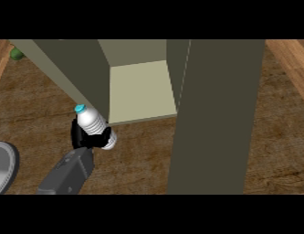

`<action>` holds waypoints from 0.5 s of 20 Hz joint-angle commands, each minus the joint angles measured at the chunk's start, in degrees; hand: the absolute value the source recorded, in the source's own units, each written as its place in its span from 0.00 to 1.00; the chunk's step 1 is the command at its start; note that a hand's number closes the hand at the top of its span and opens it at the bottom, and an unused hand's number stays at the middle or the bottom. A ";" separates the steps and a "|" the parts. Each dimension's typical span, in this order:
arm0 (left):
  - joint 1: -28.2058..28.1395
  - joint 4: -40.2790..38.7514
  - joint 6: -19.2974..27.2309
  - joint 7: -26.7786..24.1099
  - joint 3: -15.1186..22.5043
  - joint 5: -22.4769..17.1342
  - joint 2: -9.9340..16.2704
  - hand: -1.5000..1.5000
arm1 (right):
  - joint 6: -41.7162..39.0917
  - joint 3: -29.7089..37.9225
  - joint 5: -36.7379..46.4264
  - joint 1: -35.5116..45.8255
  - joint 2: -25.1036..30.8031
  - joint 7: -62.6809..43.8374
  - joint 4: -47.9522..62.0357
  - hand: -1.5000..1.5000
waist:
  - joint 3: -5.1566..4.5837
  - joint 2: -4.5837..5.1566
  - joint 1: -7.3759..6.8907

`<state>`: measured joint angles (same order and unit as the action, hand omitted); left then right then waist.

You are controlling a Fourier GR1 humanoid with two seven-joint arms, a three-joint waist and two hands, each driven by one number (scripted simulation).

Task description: Pick up the bottled water, place it into the cabinet and close the cabinet

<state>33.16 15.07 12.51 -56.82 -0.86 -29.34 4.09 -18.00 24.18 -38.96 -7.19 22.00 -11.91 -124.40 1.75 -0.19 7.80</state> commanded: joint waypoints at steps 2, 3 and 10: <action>15.03 -0.26 6.16 9.13 -0.13 -0.14 -3.36 0.00 | -0.92 -0.19 -0.93 0.25 -0.23 0.45 1.31 0.00 | -1.79 2.17 3.03; 15.51 -0.10 6.38 9.48 0.09 0.02 -3.47 0.00 | -0.95 0.42 -0.07 0.29 0.43 0.50 0.92 0.00 | -1.79 1.92 3.23; 15.61 -0.17 7.49 8.18 -0.56 -0.78 -3.73 0.00 | -1.91 0.76 -1.44 1.43 1.54 0.29 2.23 0.00 | -1.86 2.04 3.22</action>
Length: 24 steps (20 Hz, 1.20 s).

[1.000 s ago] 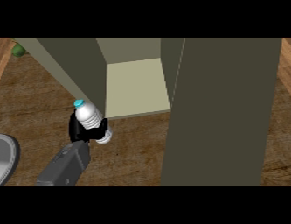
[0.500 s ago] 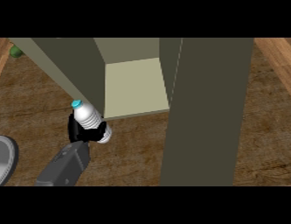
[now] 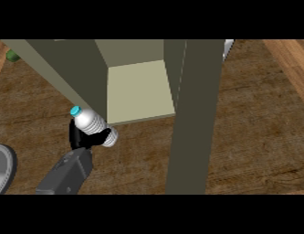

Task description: Pick up the bottled water, place it into the cabinet and close the cabinet

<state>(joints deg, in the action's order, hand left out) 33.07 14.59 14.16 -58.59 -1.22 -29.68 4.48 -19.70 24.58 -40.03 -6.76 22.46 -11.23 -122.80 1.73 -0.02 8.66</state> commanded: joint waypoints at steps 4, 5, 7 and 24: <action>15.73 -0.19 7.24 9.78 0.19 0.04 -3.49 0.00 | -0.96 -0.33 -0.54 0.38 0.19 0.27 -0.48 0.00 | -1.76 1.72 3.67; 15.91 -0.12 6.88 9.54 0.64 0.55 -2.59 0.00 | -1.10 0.19 -0.75 0.49 0.51 0.29 0.43 0.00 | -1.73 1.76 3.20; 16.03 -0.09 7.12 9.02 1.65 1.62 -2.28 0.00 | -1.65 -0.53 -0.70 0.36 0.25 0.38 0.41 0.00 | -1.69 1.79 3.66; 18.56 0.70 1.09 5.80 4.73 4.12 -4.04 1.00 | -2.70 -0.32 0.51 1.23 1.12 0.72 1.38 0.00 | -1.88 0.90 1.32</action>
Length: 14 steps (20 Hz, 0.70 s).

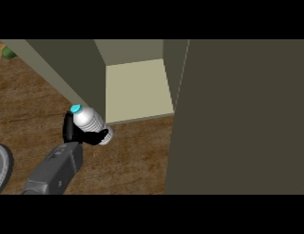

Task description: Pick up the bottled water, place it into the cabinet and close the cabinet

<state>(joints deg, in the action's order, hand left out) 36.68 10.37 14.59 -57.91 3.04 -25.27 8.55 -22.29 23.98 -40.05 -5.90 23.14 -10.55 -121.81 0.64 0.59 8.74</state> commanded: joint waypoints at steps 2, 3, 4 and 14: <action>14.69 4.07 -0.16 5.11 0.38 -0.42 -8.14 1.00 | 0.02 1.83 -0.56 0.93 1.37 -0.05 0.92 0.00 | -0.82 0.21 0.37; 15.16 3.89 -0.37 6.12 0.71 -0.42 -8.16 1.00 | -0.19 1.12 -0.01 -0.11 1.04 -0.45 0.00 0.00 | -0.78 -0.13 0.31; 15.07 3.77 -1.86 6.44 0.60 -0.62 -8.18 1.00 | -0.37 1.63 -0.53 0.18 2.08 -0.94 -1.05 0.00 | -0.83 -0.37 0.18; 11.96 3.27 -11.75 6.09 1.20 -2.91 -8.26 1.00 | -1.83 2.01 -0.82 -1.54 2.89 -1.80 -2.88 0.00 | -0.81 -0.82 -2.52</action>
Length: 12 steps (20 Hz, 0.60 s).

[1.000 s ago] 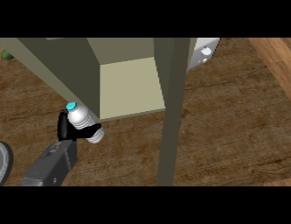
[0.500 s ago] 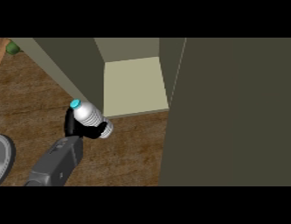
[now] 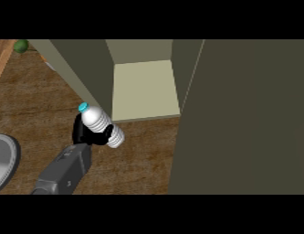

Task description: Pick up the bottled water, place it into the cabinet and close the cabinet

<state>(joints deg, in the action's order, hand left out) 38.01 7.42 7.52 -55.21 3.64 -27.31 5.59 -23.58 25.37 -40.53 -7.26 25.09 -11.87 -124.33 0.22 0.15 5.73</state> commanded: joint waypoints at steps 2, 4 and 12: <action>8.99 6.43 -8.02 2.73 0.31 -1.68 -5.32 1.00 | -0.99 -0.83 -1.36 -2.00 -0.11 -1.28 -2.21 1.00 | -0.40 -0.55 -0.04; 8.13 6.77 -8.76 2.15 0.71 -1.94 -5.34 1.00 | -0.74 -0.79 -2.16 -2.35 0.41 -2.30 -3.72 1.00 | -0.38 -0.81 -0.91; 4.63 7.89 -17.85 3.15 3.17 -2.18 -5.37 1.00 | -1.69 -2.76 -3.70 -4.79 0.77 -4.74 -7.25 1.00 | -0.31 -1.24 -2.90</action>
<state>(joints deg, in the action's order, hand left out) 36.41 7.40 -3.99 -50.08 5.74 -29.08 4.27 -25.35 23.03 -42.98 -11.30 25.37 -15.20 -130.39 -0.23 0.15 3.23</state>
